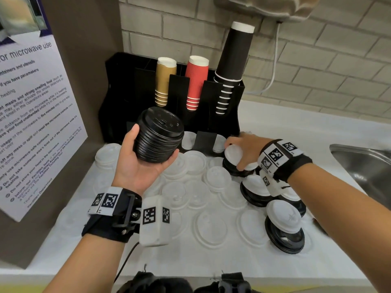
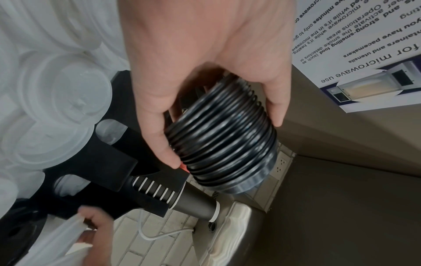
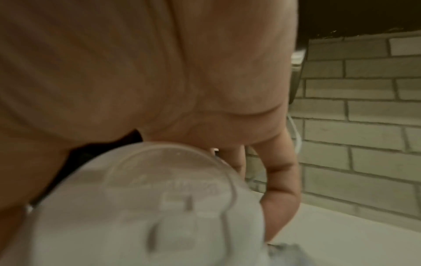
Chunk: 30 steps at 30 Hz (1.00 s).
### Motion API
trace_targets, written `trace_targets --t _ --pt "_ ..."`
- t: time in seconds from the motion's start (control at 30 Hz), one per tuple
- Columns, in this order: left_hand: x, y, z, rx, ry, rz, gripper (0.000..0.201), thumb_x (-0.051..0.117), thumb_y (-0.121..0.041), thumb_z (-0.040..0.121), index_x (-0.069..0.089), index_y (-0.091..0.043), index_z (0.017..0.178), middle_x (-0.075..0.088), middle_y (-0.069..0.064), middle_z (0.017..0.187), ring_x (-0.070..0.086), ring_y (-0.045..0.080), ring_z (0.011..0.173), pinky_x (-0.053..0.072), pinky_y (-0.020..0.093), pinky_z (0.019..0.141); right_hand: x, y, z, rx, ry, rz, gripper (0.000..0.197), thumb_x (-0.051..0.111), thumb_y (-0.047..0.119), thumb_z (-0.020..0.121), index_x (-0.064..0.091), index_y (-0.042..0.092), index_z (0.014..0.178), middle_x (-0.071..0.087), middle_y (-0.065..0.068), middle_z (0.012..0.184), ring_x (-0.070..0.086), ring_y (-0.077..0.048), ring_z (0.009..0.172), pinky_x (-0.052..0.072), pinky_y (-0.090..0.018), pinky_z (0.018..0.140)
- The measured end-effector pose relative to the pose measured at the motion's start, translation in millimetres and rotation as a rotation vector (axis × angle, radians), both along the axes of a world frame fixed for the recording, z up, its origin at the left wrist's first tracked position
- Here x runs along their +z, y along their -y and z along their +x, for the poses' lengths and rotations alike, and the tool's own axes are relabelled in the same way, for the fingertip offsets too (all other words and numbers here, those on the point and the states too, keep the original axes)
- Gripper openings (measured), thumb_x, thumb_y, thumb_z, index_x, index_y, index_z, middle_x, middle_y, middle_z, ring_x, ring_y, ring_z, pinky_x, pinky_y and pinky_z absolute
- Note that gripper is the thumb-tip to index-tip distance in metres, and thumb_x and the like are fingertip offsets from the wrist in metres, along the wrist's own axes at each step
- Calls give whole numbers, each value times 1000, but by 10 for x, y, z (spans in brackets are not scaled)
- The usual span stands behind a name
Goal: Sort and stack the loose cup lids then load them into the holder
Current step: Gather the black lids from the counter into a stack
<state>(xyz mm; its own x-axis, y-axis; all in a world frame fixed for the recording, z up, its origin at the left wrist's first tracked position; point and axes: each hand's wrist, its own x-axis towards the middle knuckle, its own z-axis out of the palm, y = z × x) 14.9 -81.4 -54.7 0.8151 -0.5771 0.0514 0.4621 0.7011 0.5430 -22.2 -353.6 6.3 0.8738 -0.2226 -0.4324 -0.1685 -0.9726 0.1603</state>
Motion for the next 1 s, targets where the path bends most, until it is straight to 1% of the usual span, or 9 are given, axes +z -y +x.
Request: trace_targets --t 0.1,0.23,0.37,0.47,0.57,0.7,0.77,0.9,1.0 --pt "-3 7 15 -4 -6 -15 59 86 -49 58 76 -19 107 65 11 128 62 28 117 52 45 92 20 -319 40 107 -41 143 75 82 33 65 41 42 128 41 0 117 50 -27 107 52 -44 87" --pt "-3 16 4 -12 2 -27 56 83 -48 62 75 -19 108 65 11 127 61 28 118 51 45 94 -153 -707 121 206 -56 193 89 83 31 66 32 43 139 41 -1 125 49 -25 113 53 -43 89" --pt "-11 11 1 1 -5 -20 55 83 -49 61 76 -19 107 66 11 126 62 28 117 52 45 93 -66 -616 150 209 3 208 101 86 28 65 24 38 145 37 -6 135 43 -28 123 47 -48 97" --pt "-8 -1 11 -2 -19 -15 60 86 -48 57 75 -18 108 64 11 128 62 28 118 52 45 92 62 -347 130 150 22 81 91 83 23 69 31 31 144 39 -9 132 44 -30 120 47 -45 96" --pt "-4 -2 15 -2 -26 -19 63 88 -48 55 75 -18 109 63 12 130 61 29 118 53 46 90 64 -148 105 109 -69 -85 80 80 26 73 39 24 141 42 -10 133 46 -30 120 47 -41 96" --pt "5 26 -7 -23 -5 -17 61 86 -49 57 75 -18 108 64 12 128 61 28 118 51 45 94 -126 -57 66 84 -117 -110 85 81 33 73 35 27 144 43 -11 134 46 -30 122 45 -41 100" --pt "5 43 -14 -30 8 -7 58 85 -49 59 75 -18 107 65 11 127 61 27 118 50 44 96 -216 -46 73 76 -118 -109 86 81 31 73 33 27 144 41 -11 136 46 -30 123 44 -40 101" --pt "5 85 -26 -13 -41 -4 51 72 -50 70 75 -16 108 62 14 131 61 29 118 53 43 89 -283 -15 94 53 -101 -100 86 80 28 73 32 28 145 36 -12 141 45 -33 124 44 -41 101" --pt "6 107 -38 -7 -65 5 50 67 -50 73 74 -15 108 60 14 133 59 30 121 54 43 86 -268 46 89 33 -15 -30 77 77 26 75 37 27 141 41 -14 134 50 -32 115 48 -39 95"
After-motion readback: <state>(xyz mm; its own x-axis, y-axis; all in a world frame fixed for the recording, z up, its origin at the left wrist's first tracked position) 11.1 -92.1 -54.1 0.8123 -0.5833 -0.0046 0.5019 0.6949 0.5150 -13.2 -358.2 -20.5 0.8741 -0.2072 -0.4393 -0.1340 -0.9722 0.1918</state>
